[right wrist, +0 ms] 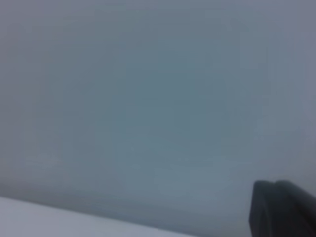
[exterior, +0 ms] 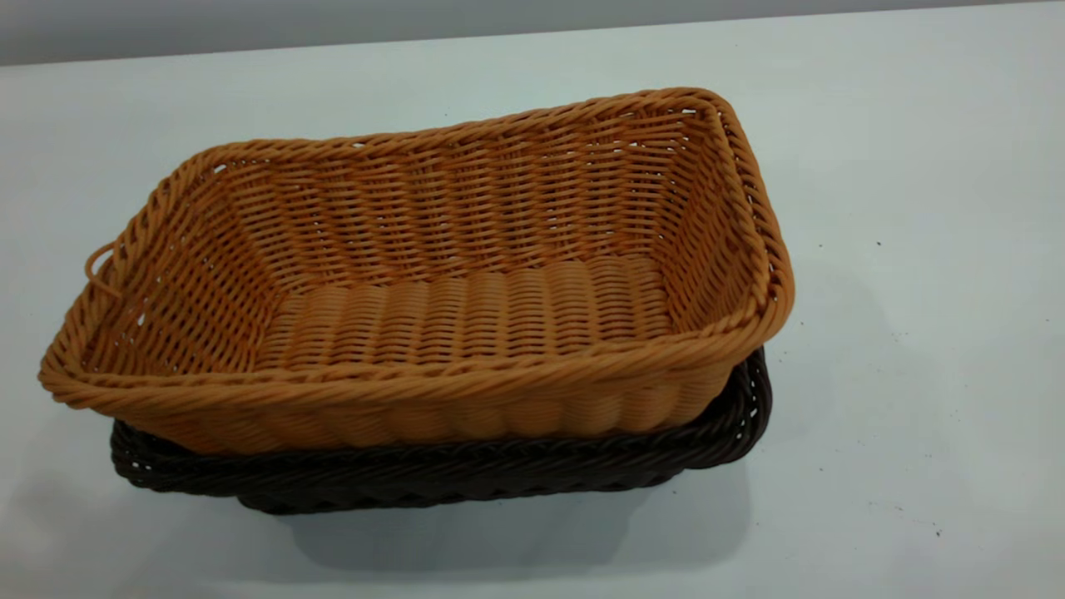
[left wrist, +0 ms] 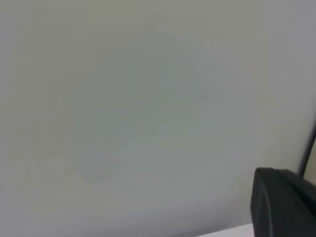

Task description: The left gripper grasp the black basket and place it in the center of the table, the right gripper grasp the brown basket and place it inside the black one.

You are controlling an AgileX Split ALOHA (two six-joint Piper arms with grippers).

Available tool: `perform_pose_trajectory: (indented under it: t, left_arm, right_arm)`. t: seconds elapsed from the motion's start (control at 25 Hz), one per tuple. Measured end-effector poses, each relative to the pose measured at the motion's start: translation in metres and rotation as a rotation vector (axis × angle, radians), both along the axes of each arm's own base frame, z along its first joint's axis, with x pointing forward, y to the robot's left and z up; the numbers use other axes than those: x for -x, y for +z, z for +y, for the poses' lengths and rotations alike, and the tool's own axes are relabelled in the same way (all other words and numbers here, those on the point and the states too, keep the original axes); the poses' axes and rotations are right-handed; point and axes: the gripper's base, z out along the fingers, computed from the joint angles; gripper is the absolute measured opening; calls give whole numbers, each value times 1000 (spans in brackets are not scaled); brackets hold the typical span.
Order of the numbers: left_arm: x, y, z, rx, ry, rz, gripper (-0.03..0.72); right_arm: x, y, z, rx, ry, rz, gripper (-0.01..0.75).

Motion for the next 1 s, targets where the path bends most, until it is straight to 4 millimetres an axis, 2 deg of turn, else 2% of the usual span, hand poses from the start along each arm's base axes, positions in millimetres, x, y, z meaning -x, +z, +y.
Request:
perform_pose_trajectory:
  t: [0.12,0.24,0.44,0.64,0.84,1.0]
  left_arm:
    - [1,0,-2,-1,-19,-5,-1]
    - [2,1,-4,-1,-51,-11,-1]
    - [5,2,-8,-3,-100,-23,-1]
    - [5,2,-7,-2,-96,-23,-1]
    - [5,2,-7,-2,-93,-22,-1]
    - [7,3,-5,4,-90,-32,-1]
  right_arm:
    - [15,-28,0,-19,51,15,0]
    - [21,-61,2,-28,94,54,0]
    - [21,-118,13,-59,157,148,0]
    - [6,-173,27,-68,121,264,0]
    - [-23,-212,43,-126,86,358,0]
    - [-40,-238,45,-137,48,424,0]
